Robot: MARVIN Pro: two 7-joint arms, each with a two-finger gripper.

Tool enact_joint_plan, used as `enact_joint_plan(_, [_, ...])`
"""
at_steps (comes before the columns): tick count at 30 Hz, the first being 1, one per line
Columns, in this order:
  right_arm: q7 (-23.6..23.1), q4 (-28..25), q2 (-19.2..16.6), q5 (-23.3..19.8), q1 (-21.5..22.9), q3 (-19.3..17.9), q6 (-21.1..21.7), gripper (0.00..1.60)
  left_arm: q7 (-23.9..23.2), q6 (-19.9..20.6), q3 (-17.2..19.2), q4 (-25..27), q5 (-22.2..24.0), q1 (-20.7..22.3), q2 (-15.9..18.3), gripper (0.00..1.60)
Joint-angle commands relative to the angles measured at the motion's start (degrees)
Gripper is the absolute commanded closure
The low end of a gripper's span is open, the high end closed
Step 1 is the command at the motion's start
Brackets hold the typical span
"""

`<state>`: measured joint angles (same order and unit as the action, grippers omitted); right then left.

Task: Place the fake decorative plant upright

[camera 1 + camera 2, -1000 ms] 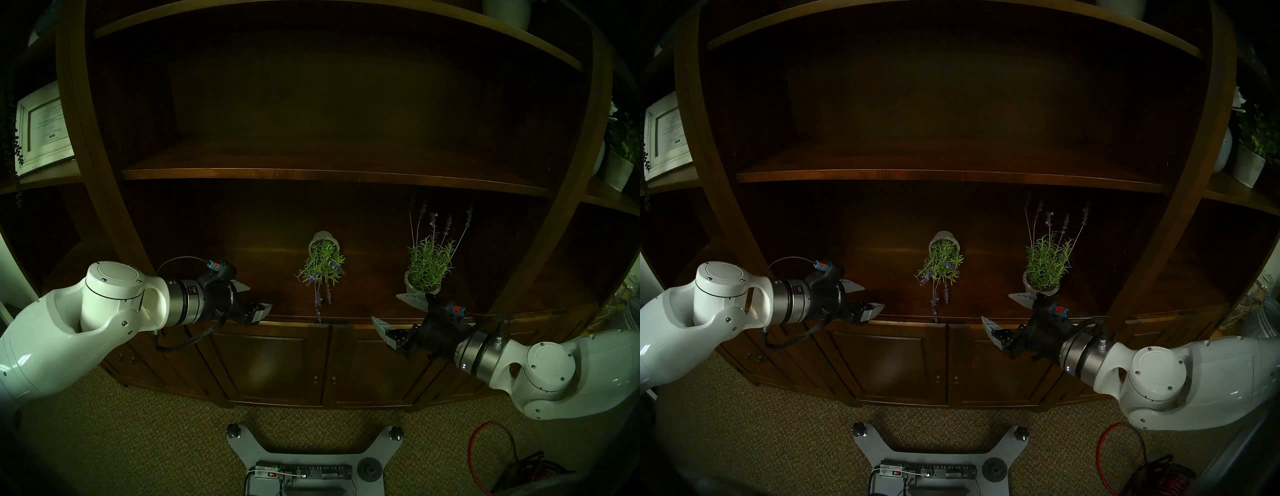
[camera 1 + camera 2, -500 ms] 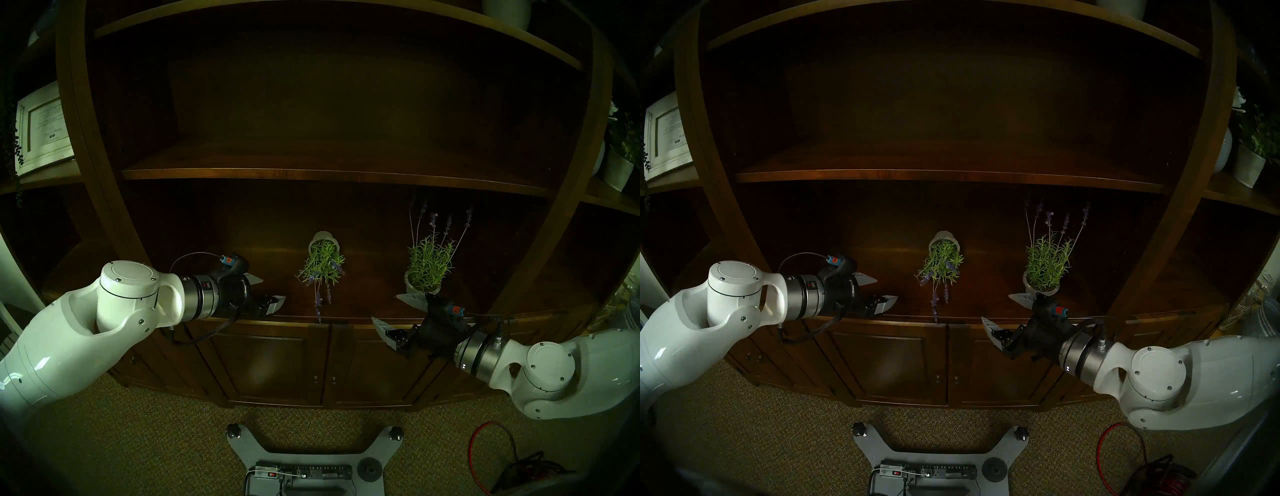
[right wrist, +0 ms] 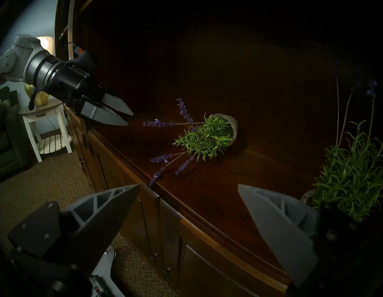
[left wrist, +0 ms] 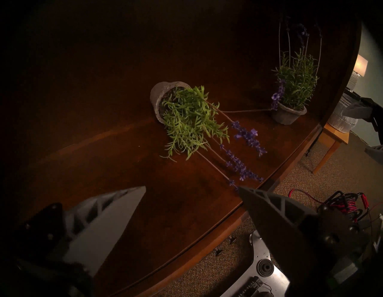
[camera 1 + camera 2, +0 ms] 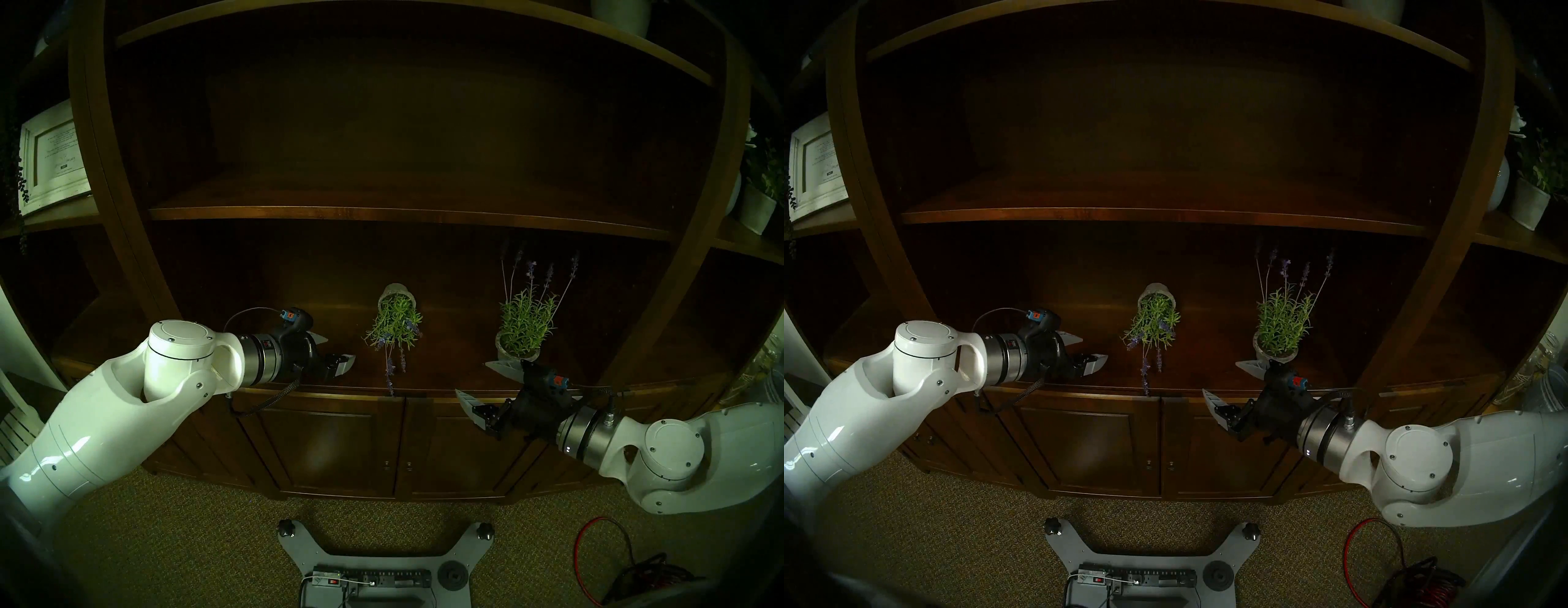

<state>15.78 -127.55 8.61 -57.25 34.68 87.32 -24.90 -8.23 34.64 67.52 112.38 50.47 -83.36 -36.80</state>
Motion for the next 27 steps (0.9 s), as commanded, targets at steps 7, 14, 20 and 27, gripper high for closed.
enact_joint_plan(7, [0.2,-0.39,0.18,0.03,0.7,-0.69,-0.48,0.0,0.03,0.9,-2.18,-6.54,-3.17,9.79,-9.88,0.0])
enact_joint_plan(14, [0.33,-0.4,0.34,0.03,0.7,-0.63,-0.49,0.0,-0.04,1.62,-3.99,-10.89,-4.65,13.29,-13.7,0.0])
enact_joint_plan(20, [0.44,-0.41,0.48,0.03,0.71,-0.57,-0.49,0.0,-0.04,1.83,-4.32,-14.27,-6.14,14.43,-17.0,0.0])
enact_joint_plan(27, [0.58,-0.42,0.66,0.02,0.72,-0.51,-0.51,0.0,-0.2,2.72,-5.38,-19.36,-7.85,18.67,-20.89,0.0])
